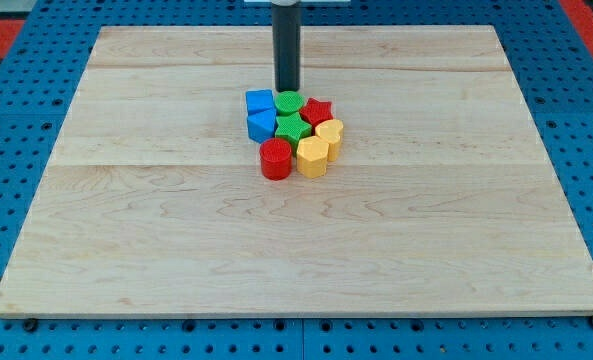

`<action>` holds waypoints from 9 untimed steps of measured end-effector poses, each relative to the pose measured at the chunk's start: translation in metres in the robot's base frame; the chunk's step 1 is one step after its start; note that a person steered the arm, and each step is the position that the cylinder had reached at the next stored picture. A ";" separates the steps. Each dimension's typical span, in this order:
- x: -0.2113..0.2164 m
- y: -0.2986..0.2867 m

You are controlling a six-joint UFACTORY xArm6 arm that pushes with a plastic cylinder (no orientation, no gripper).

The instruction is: Move the blue cube into the triangle

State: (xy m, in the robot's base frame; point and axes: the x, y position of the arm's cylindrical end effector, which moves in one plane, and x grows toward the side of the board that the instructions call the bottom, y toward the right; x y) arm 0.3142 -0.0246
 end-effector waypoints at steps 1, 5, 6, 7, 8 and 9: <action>-0.002 -0.017; 0.011 -0.036; 0.013 -0.027; 0.013 -0.018; 0.013 -0.018; 0.019 -0.015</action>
State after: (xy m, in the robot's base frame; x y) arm 0.3329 -0.0397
